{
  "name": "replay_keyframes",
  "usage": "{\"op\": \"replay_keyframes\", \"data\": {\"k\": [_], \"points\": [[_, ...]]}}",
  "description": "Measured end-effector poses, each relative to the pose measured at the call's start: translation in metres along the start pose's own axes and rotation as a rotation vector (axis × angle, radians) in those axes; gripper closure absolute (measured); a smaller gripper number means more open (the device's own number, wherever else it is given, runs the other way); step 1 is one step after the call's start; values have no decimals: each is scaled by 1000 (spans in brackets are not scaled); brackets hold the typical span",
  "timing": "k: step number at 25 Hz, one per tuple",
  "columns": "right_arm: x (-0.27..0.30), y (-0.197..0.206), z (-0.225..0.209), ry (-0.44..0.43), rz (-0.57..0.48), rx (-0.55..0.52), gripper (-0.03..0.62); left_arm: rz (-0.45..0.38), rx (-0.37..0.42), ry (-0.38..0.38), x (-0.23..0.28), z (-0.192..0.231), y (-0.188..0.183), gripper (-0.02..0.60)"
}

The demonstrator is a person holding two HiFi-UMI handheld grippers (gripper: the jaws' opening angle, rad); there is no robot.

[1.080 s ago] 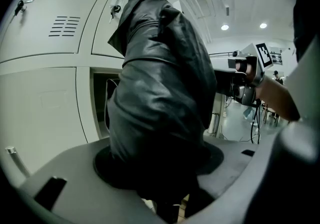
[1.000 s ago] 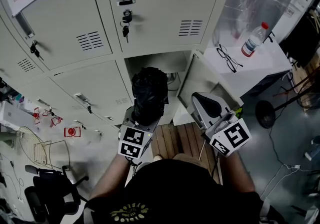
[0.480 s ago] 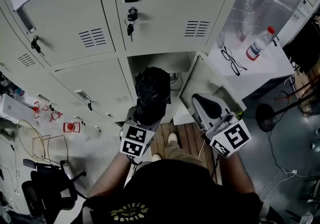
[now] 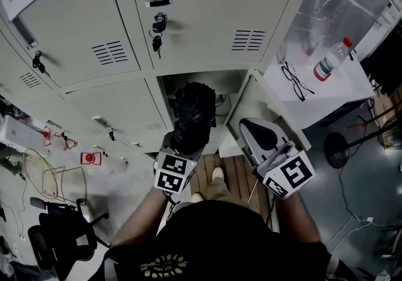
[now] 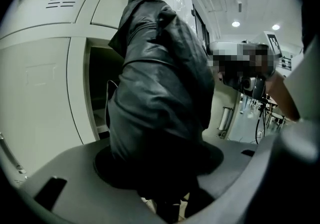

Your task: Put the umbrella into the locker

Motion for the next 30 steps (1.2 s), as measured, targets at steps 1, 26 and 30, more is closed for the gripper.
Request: {"op": "replay_keyframes", "data": {"k": [1,26,30], "points": [[1,1,-1,-3,0,1,565,3,-4,1,2,0,0,313],[14,9,-29,-30,13,17,566,85,-62,-23,66,11,4,313],[20,10,-30,-45,23,21,566,85,-35,-36,74,13,3,313]]}}
Point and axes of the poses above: the fingertips, and each gripper's own axes: x forward along the fingers, z to its left, y out of its underside, the point moved 8 cm from there along -x, backward along the fingers, and after that the axes turned 11 degrees about -y, right-handed, at the moved point
